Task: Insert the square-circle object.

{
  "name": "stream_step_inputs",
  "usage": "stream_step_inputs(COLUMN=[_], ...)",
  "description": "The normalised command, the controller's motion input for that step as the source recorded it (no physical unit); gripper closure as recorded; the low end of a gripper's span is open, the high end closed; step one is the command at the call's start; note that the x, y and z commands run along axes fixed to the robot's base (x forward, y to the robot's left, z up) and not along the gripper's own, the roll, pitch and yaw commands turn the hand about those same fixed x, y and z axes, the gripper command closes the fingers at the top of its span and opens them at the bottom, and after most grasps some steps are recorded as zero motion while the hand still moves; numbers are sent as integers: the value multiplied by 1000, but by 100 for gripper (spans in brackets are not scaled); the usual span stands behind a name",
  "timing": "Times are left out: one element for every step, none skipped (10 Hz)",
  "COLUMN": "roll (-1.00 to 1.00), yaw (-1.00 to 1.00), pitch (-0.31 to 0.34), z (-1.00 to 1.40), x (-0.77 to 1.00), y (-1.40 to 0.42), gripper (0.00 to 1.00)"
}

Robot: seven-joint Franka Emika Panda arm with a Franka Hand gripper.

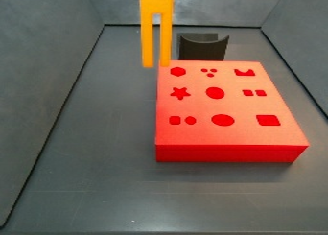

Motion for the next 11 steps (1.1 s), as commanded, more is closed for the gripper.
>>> stream_step_inputs(roll=[121,46,30,63,63,54,21,166,324,356,209], yaw=[-80,-114,-114,-77,0,0,0,0,0,0,0], pitch=[-27,0,0,0,0,0,0,0,20,36,57], z=[-257,-343,-371,-457,-460,-434,-354,-249,-203,-183,-166], x=[914,963,997,1000,1000,1000,1000,1000,946,771,591], y=[-489,-331,-223,-194,-180,-180,-194,-294,-320,-260,-34], gripper=[100,100,100,100,100,100,100,100,100,100,100])
